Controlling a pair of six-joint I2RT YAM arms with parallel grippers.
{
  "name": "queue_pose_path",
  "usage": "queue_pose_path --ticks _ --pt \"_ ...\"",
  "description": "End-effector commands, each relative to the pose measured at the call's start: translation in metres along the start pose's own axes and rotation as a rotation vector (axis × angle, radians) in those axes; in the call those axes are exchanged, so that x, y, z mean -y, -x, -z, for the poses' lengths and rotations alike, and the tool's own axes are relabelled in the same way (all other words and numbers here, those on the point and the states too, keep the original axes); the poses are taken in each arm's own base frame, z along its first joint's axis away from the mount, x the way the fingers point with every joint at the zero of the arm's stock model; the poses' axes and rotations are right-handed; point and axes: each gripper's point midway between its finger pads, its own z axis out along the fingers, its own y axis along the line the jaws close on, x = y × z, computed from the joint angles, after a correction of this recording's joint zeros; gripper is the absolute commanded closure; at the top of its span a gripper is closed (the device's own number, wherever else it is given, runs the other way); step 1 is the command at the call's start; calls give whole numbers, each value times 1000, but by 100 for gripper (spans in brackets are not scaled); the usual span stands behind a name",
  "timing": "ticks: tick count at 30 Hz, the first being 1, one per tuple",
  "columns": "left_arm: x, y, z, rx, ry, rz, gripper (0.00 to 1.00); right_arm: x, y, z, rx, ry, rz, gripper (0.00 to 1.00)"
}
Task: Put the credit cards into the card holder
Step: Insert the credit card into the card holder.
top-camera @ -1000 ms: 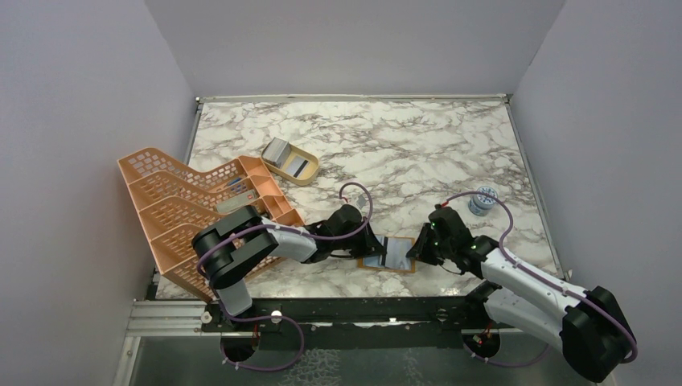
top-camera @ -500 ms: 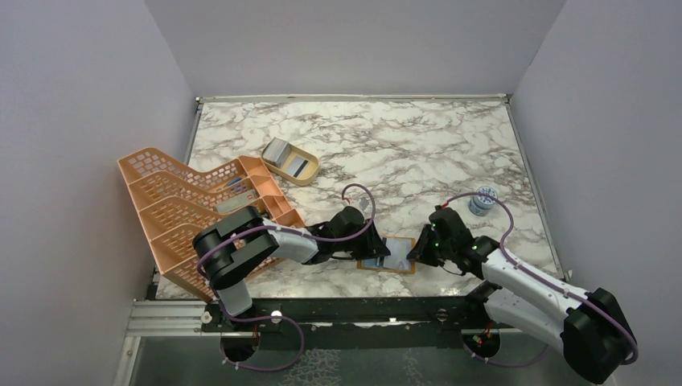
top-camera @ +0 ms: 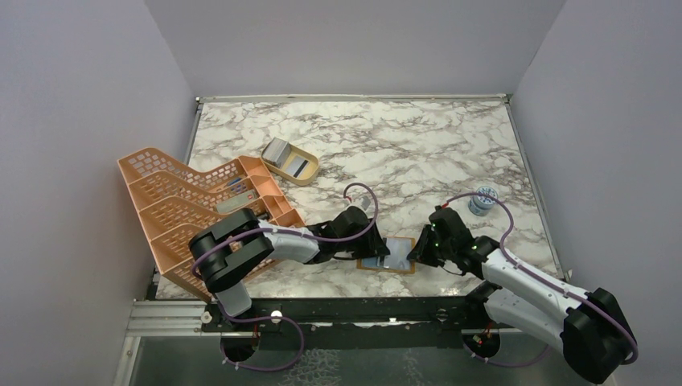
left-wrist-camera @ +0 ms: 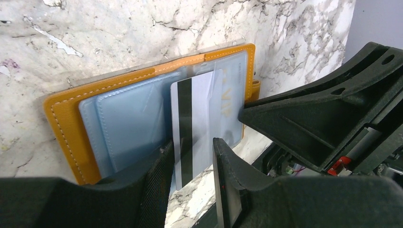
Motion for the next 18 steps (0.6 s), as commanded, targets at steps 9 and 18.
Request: queue_pose_path --ticks 9,18 --pt "-5 -9 -10 -22 78 -42 66 0 -9 -1 -37 11 3 85" --pt "-9 -9 -11 -5 126 -72 63 -3 -6 3 -26 15 0 85"
